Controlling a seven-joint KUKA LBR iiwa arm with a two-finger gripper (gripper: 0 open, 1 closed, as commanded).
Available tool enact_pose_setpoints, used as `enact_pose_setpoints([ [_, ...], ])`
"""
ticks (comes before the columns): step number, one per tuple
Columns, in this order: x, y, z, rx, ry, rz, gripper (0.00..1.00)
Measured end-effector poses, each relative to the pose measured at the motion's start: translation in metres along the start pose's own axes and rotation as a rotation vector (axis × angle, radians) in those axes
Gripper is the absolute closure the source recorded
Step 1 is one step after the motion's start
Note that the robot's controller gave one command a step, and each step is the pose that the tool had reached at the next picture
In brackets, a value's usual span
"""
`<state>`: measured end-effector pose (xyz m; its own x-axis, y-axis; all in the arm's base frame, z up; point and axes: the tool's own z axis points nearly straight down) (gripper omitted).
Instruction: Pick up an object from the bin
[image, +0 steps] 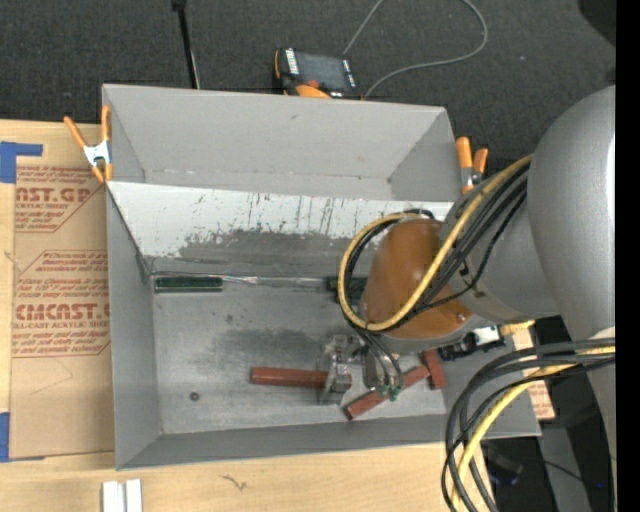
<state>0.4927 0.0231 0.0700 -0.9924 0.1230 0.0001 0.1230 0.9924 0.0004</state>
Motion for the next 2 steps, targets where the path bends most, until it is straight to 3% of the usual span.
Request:
enact_pose_setpoints([
  [1,0.000,-0.012,-0.121,0.001,-0.006,-0.316,1.00],
  [2,-0.007,-0.022,-0.333,0.001,-0.013,-0.278,1.00],
])
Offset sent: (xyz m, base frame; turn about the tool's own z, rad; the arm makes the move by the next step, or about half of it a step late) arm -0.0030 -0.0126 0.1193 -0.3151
